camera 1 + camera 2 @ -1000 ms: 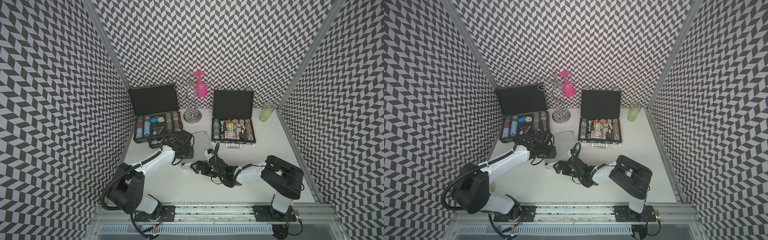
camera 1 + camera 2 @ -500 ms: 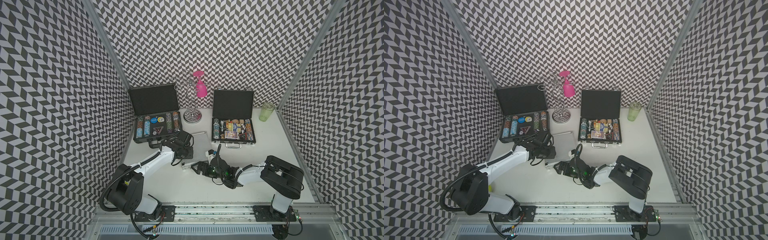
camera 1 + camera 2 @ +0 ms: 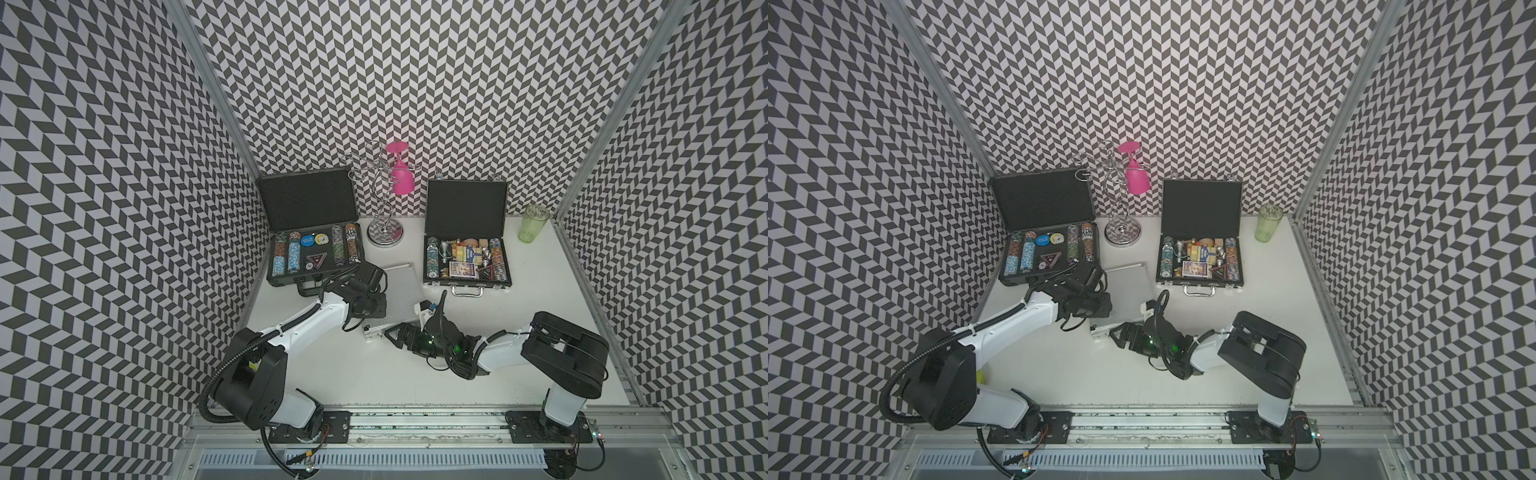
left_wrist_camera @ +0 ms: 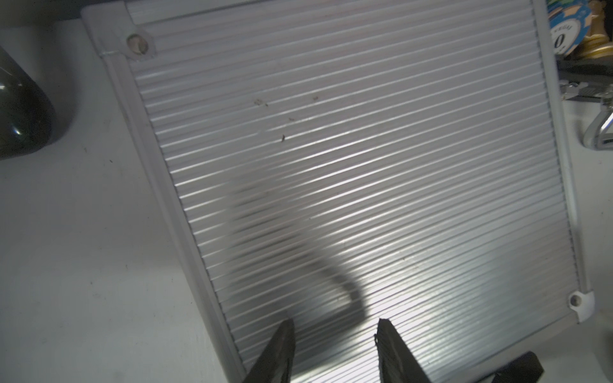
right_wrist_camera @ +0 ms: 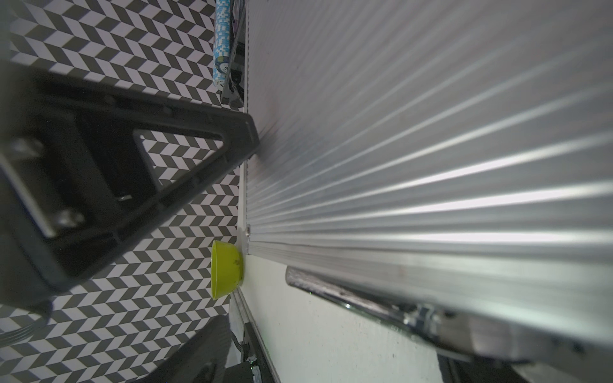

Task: Close the poker set cases
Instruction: Fasten the fastener on the poker set case.

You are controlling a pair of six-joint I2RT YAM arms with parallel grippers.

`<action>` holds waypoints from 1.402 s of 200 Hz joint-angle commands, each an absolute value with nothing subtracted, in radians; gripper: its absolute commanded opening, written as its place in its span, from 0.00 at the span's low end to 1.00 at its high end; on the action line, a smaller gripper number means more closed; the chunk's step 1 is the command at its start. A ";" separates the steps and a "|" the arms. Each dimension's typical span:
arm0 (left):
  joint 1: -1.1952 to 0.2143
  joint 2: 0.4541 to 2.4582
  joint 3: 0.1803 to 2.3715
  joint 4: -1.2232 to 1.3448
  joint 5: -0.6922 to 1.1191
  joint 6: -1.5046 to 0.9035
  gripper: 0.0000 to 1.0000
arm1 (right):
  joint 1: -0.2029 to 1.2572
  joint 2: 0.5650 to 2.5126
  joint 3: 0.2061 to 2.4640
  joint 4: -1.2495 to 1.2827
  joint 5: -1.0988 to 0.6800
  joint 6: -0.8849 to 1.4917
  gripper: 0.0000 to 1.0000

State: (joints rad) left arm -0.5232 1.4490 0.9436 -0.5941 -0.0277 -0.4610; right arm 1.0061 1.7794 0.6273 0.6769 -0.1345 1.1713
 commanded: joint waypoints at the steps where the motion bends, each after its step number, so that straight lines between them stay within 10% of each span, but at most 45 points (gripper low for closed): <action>1: -0.518 1.430 0.934 -0.579 -0.023 -0.457 0.44 | 0.998 1.767 0.616 0.747 -0.151 1.192 0.97; 123: -0.518 1.436 0.936 -0.575 -0.017 -0.454 0.44 | 0.995 1.733 0.742 0.386 0.012 1.031 0.96; 280: -0.517 1.441 0.908 -0.565 -0.002 -0.445 0.43 | 1.007 1.799 0.734 0.507 -0.065 1.035 0.97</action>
State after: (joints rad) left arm -0.5228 1.4487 0.9340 -0.5728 -0.0128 -0.4572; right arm 1.0058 1.7977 0.7612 0.4614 -0.0708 1.0321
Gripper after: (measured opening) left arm 0.433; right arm 0.966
